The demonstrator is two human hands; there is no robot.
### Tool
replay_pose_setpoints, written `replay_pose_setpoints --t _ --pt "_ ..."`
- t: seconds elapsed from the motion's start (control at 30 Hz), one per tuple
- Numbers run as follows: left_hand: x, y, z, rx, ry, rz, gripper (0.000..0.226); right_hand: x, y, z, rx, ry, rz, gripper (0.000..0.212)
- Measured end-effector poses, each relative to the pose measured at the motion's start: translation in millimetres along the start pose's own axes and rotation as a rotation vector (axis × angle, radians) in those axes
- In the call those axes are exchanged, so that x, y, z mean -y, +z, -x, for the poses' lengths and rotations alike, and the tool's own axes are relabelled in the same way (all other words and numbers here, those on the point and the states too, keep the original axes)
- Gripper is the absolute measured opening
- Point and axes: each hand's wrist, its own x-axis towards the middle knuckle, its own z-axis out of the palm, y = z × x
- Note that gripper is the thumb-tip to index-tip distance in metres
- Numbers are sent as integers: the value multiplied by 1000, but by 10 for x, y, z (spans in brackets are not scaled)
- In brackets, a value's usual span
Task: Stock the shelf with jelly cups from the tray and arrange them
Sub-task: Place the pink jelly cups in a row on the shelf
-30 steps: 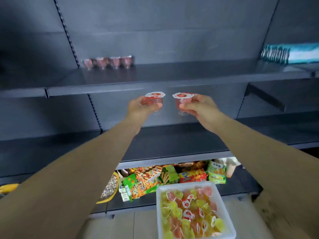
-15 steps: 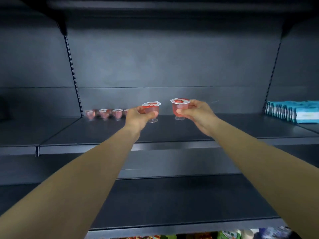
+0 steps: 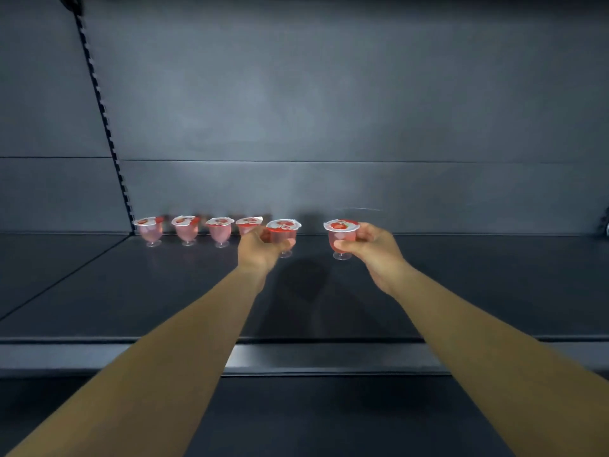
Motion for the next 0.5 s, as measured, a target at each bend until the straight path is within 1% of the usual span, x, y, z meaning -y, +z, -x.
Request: replay_pose_setpoints --t 0.13,0.23,0.33,0.5 --pt "347 160 -626 42 -7 -53 30 -312 243 -521 -61 40 -19 34" --pt "500 283 -915 38 18 -71 27 -507 374 -885 -117 70 -50 31" --pt "591 373 -1114 24 18 -67 26 -593 418 -1138 -119 78 -39 31" --pt "645 432 -1237 34 4 -53 23 -641 428 -1280 -97 101 -4 34"
